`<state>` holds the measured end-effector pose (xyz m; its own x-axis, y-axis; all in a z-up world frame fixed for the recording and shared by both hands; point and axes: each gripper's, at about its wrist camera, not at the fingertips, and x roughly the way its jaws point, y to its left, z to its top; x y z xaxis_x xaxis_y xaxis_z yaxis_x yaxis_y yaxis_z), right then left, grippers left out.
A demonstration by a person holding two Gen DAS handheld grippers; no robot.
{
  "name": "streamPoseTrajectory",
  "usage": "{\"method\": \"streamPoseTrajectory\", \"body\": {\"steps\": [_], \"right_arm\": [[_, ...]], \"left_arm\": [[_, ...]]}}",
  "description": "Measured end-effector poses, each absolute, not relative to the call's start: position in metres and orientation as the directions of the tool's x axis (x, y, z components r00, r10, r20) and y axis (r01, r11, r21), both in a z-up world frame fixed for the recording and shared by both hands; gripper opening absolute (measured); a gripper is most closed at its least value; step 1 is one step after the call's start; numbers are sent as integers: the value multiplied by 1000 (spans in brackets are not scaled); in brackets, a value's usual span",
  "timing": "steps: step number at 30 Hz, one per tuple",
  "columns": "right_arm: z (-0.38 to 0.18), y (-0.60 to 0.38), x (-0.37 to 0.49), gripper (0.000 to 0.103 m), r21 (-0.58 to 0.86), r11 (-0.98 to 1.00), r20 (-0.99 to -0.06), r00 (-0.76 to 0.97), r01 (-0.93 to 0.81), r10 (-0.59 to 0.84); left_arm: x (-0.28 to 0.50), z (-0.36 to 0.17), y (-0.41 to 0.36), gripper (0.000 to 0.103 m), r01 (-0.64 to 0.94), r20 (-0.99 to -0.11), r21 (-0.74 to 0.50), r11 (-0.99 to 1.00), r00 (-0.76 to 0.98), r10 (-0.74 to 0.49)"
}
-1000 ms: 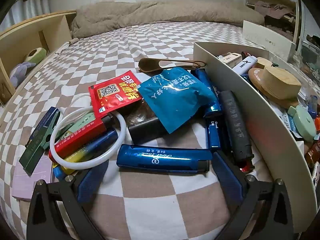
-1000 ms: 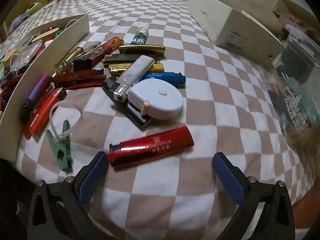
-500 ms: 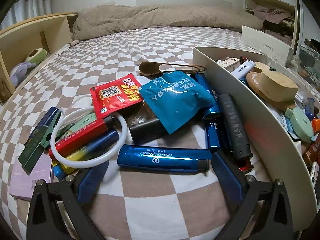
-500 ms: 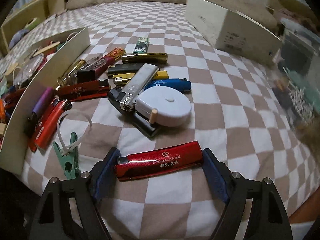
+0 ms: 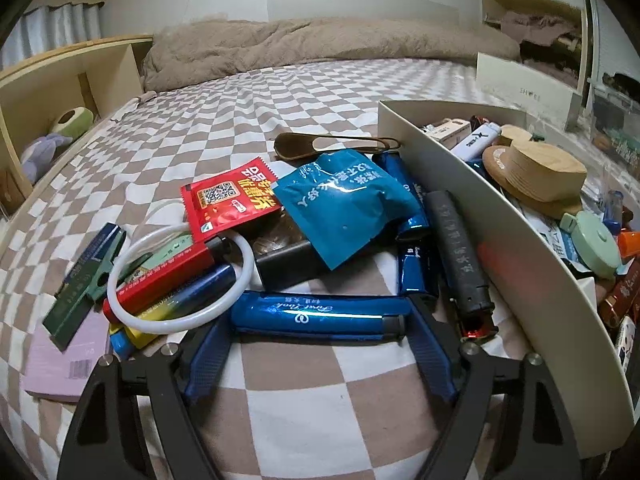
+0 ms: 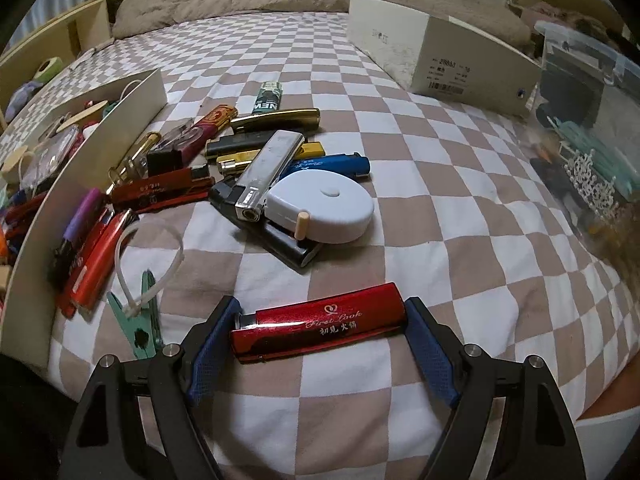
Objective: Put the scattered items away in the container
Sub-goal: 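Lower the right gripper and close it on the red First Look lighter, then lift red lighter and blue tube and carry both over the tray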
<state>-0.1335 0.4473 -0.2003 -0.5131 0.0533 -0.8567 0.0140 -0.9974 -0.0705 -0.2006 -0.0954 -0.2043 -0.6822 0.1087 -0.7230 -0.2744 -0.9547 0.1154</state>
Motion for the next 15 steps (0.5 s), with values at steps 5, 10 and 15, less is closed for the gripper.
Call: {"method": "streamPoseTrajectory", "body": {"steps": [5, 10, 15], "right_arm": [[-198, 446, -136, 83, -71, -998, -863, -501, -1, 61], [-189, 446, -128, 83, -16, -1000, -860, -509, 1, 14], [-172, 442, -109, 83, -3, -1000, -844, -536, 9, -2]], "left_arm": [[-195, -201, -85, 83, -291, -718, 183, -939, -692, 75], [-193, -192, -87, 83, -309, -724, 164, -937, -683, 98], [-179, -164, -85, 83, -325, -699, 119, -938, -699, 153]]}}
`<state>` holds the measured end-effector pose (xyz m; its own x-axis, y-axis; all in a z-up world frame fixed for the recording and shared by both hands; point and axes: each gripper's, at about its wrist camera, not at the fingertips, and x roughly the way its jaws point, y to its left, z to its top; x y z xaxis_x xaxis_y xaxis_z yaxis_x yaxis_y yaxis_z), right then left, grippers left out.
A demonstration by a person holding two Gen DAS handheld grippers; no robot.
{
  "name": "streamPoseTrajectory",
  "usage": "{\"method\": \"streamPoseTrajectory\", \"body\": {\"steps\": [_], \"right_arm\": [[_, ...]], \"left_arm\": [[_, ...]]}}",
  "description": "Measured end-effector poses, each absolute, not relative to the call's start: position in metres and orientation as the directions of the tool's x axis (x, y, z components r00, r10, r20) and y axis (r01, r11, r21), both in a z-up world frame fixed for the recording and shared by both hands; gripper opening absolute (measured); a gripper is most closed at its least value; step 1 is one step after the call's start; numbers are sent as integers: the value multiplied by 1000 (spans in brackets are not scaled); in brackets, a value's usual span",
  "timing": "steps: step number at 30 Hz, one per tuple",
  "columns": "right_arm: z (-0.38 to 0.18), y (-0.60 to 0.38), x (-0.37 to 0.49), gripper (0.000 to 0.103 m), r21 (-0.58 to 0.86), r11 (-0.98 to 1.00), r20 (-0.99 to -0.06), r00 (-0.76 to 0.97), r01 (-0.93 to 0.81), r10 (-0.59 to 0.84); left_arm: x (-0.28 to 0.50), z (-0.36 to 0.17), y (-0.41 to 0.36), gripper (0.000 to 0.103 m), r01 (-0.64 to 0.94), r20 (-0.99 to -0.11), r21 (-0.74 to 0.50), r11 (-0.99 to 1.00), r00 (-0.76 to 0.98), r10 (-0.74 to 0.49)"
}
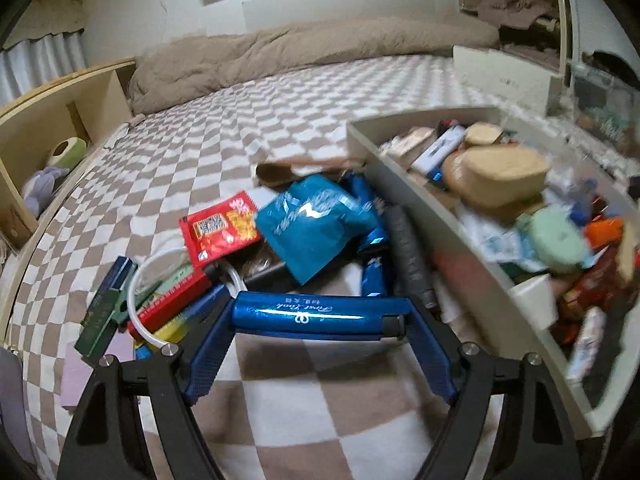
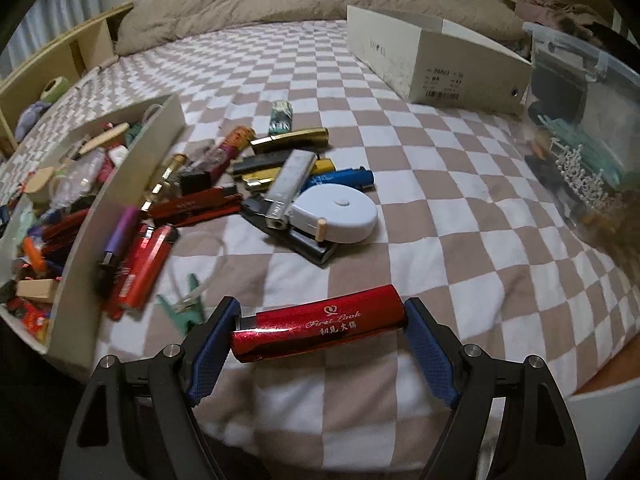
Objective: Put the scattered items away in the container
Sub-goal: 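Lift red lighter and blue tube and carry both over the tray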
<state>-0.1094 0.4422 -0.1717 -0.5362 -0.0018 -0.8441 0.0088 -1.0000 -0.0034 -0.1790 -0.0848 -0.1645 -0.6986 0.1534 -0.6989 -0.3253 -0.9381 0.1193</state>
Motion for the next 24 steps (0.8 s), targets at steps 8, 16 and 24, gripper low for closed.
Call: {"method": "streamPoseTrajectory", "body": {"steps": [8, 16, 24], "right_arm": [[-136, 429, -94, 83, 123, -992, -784, -614, -11, -91], [-102, 395, -84, 83, 240, -969, -691, -690, 60, -214], [-96, 347, -80, 83, 298, -941, -650, -687, 161, -323]], "left_arm": [[-147, -121, -66, 83, -308, -653, 50, -950, -729, 202], [-130, -99, -46, 83, -295, -645, -41, -955, -722, 251], [-115, -88, -27, 83, -278, -620, -126, -952, -728, 294]]}}
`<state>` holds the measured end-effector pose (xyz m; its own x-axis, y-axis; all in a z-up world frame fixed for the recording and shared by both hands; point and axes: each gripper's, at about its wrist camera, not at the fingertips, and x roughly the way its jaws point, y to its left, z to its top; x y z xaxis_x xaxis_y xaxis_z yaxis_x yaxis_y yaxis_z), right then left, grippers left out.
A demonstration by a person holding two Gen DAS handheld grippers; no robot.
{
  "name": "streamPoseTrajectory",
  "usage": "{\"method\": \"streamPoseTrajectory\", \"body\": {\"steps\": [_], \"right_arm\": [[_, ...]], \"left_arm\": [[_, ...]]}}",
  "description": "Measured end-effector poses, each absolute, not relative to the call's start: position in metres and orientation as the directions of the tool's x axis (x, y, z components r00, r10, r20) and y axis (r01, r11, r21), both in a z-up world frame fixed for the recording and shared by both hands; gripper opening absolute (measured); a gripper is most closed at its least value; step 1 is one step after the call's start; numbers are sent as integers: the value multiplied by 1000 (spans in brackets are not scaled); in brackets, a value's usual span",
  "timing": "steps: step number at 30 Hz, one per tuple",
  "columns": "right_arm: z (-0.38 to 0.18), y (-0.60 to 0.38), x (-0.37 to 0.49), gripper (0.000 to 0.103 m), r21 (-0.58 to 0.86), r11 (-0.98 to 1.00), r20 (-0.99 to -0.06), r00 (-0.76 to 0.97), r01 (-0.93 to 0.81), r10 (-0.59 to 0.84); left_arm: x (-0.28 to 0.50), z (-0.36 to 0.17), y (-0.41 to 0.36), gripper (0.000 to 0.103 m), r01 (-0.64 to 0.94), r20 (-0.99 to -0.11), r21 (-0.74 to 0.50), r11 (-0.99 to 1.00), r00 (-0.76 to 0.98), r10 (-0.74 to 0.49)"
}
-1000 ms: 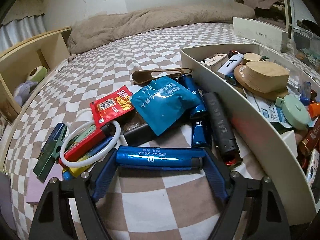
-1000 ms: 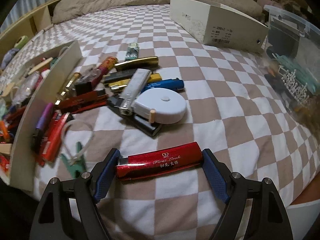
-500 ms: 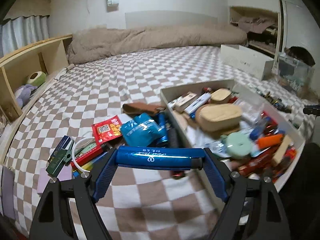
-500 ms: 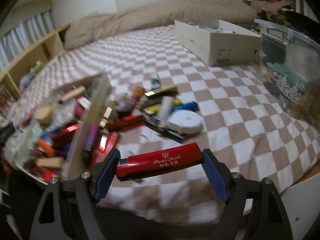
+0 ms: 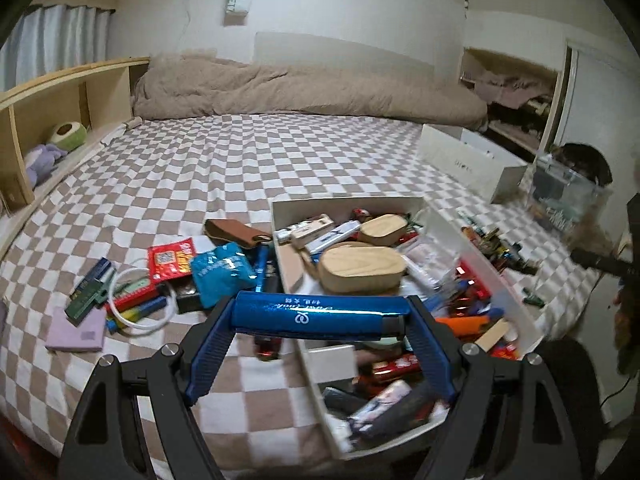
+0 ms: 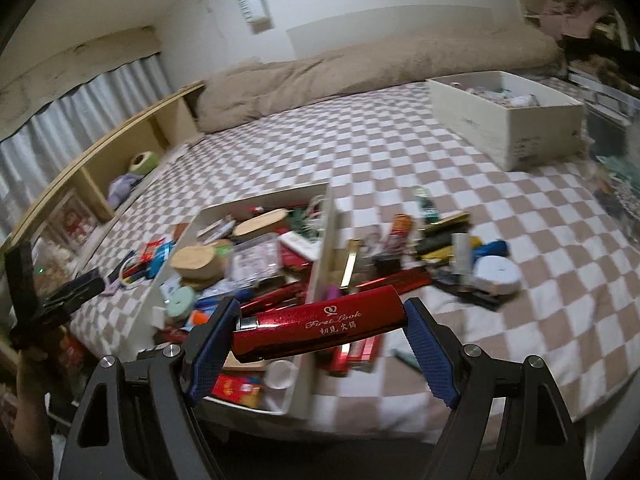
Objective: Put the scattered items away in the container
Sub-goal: 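Lift red lighter and blue tube and carry both over the tray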
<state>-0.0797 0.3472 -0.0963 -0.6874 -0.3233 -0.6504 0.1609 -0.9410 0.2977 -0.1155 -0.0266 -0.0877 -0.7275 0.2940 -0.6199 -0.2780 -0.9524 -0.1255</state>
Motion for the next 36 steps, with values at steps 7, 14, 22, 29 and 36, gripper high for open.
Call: {"method": "streamPoseTrajectory", "body": {"steps": [7, 14, 22, 29, 36], "right_arm": [[-103, 306, -85, 83, 178, -926, -705, -614, 332, -355], [-110, 269, -93, 83, -37, -825, -786, -526, 564, -324], [-131, 238, -108, 83, -247, -626, -872, -451, 740, -190], [-139, 219, -123, 83, -297, -483, -916, -388, 824, -99], [-157, 203, -124, 83, -379, -303, -920, -391, 875, 21]], "left_arm": [[-105, -88, -10, 83, -281, -612, -157, -947, -725, 317], [-102, -90, 4, 83, -292, -604, -212, -933, -712, 360], [-104, -95, 13, 83, -302, -618, -229, -926, -689, 378], [-107, -99, 14, 83, -298, -630, -238, -924, -677, 381], [-110, -104, 13, 83, -292, -643, -258, -921, -659, 389]]}}
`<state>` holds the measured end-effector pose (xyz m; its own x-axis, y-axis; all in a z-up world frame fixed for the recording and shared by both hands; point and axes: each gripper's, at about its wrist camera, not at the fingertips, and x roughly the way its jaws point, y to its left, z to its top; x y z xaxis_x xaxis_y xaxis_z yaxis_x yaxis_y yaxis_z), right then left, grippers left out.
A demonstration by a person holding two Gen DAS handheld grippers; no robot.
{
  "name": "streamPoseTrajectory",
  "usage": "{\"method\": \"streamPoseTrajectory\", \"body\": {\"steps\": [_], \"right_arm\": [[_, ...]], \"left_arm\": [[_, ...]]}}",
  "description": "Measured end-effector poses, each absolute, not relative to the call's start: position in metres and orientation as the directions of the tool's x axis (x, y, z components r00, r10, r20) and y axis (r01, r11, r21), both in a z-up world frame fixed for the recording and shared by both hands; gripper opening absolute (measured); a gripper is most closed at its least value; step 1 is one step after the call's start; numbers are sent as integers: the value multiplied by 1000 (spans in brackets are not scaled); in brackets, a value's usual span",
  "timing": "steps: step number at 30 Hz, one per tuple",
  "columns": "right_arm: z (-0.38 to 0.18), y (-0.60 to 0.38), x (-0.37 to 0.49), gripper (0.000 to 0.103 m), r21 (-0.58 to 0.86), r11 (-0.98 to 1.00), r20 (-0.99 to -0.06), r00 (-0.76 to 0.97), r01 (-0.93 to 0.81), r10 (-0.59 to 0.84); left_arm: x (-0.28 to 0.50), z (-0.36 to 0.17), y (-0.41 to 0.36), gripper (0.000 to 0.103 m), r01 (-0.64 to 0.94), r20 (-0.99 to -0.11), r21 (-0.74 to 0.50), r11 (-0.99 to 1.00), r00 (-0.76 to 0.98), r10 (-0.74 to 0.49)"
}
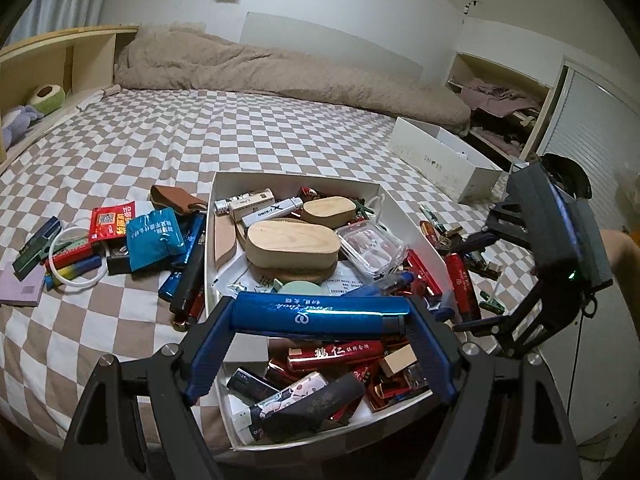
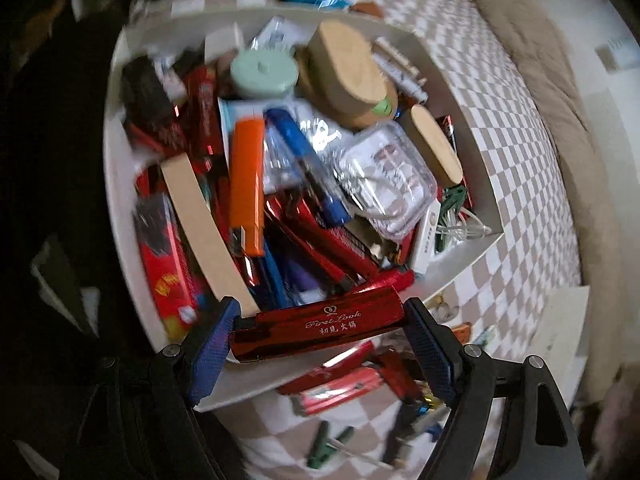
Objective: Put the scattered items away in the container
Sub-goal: 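Lift red lighter and blue tube and carry both over the tray, then open the right gripper to drop the red lighter into the tray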
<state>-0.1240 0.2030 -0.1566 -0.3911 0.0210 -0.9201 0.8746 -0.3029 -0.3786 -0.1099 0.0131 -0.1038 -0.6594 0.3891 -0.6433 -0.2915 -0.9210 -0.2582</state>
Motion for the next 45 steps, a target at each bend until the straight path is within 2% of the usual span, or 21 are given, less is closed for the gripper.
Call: {"method": "streamPoseTrajectory", "body": {"steps": [5, 8, 18, 23, 26, 30, 45], "right_arm": [[-150, 204, -127, 85, -391, -326, -914, -406, 861, 23], [-144, 207, -123, 99, -401, -346, -902, -431, 848, -11], [-142, 212, -116, 99, -434, -510, -844, -533, 742, -58], [-146, 215, -110, 99, -349, -631, -840, -529, 693, -117], [-148, 220, -111, 99, -295, -739, -838, -536, 606, -105], [-151, 236, -110, 99, -148, -851, -834, -525, 505, -167], [-164, 255, -69, 99, 98, -932, -794, -537, 350, -286]], "left_arm": [[-113, -106, 10, 83, -277, -651, -282, -918, -648, 396], [-114, -106, 11, 83, -273, -655, -291, -917, -641, 399], [-124, -100, 4, 83, -225, -651, -329, -917, -649, 393], [-132, -97, 0, 83, -194, -655, -349, -917, -649, 387], [-135, -98, 0, 83, -177, -663, -344, -922, -649, 372], [-137, -102, -2, 83, -158, -678, -342, -926, -641, 360], [-113, -143, 13, 83, -134, -754, -329, -935, -559, 345]]}}
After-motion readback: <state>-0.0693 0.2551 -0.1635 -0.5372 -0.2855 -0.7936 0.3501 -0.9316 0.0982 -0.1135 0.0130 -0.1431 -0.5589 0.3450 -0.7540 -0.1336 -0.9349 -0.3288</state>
